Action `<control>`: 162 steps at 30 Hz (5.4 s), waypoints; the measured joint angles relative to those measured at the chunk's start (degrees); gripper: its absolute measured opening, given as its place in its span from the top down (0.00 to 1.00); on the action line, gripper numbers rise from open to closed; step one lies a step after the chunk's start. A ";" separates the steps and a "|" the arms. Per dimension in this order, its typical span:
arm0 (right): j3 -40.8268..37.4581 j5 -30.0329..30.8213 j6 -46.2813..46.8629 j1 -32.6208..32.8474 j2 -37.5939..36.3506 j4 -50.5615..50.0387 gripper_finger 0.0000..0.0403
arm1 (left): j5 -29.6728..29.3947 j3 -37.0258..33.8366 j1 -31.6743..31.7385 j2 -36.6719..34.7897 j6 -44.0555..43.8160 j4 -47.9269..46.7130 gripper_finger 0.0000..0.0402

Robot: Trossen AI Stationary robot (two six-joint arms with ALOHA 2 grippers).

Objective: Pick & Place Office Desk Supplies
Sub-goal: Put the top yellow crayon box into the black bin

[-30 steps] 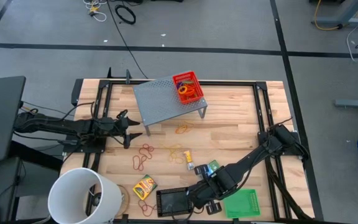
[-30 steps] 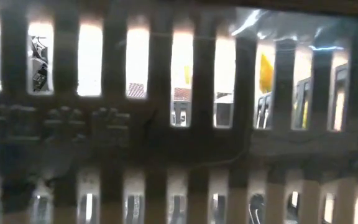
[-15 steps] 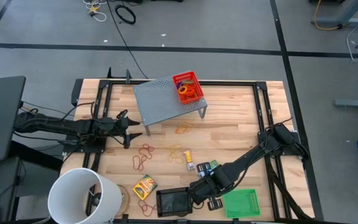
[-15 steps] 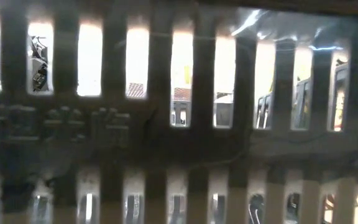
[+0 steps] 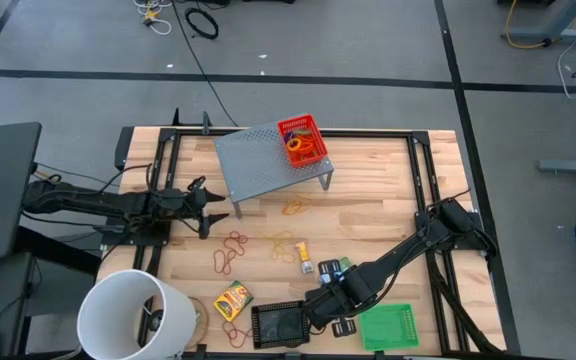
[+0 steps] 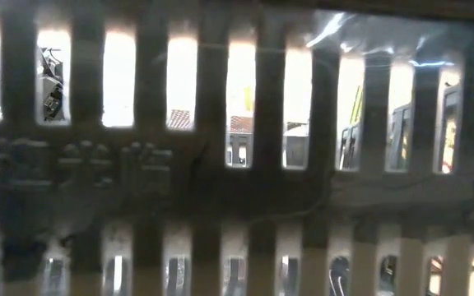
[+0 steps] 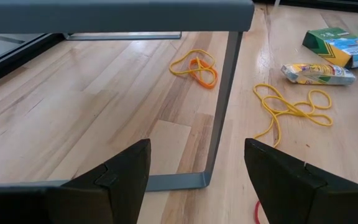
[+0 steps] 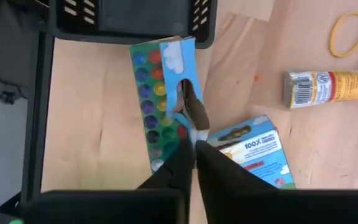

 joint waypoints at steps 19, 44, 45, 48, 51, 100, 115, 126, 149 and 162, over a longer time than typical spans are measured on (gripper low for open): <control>0.26 3.72 1.97 0.04 -1.53 -2.83 0.55 | -0.02 -0.01 0.01 -0.01 0.00 0.00 0.35; 0.66 -4.58 -1.94 -1.14 -2.56 6.34 0.56 | -0.04 0.00 0.01 0.00 0.00 -0.13 0.35; 0.66 -4.57 -1.92 -1.16 -2.56 6.36 0.56 | -0.04 -0.01 -0.01 0.01 0.02 -0.15 0.35; 0.37 -4.43 -1.91 -1.18 -2.37 6.83 0.56 | -0.04 -0.01 0.00 0.01 0.02 -0.16 0.35; 0.13 -4.31 -1.68 -1.20 -1.19 6.50 0.56 | -0.04 0.00 0.00 -0.02 0.02 -0.15 0.35; 12.85 15.62 -14.78 3.36 3.02 -8.90 0.87 | -0.22 -0.01 0.01 0.00 0.19 -0.04 0.35; 15.15 14.00 -52.26 2.30 2.97 -1.12 0.87 | -0.22 0.00 0.01 0.01 0.47 -0.15 0.35; 15.10 2.14 -66.58 1.30 2.97 6.96 0.87 | -0.20 0.00 -0.01 0.01 0.38 -0.20 0.35; 15.04 -8.52 -90.35 -1.41 3.77 0.66 0.87 | -1.45 -0.01 0.01 0.01 -0.03 -0.15 0.35; 15.03 -12.41 -95.14 -3.19 8.56 3.51 0.87 | -1.96 -0.01 0.02 0.01 0.68 0.10 0.35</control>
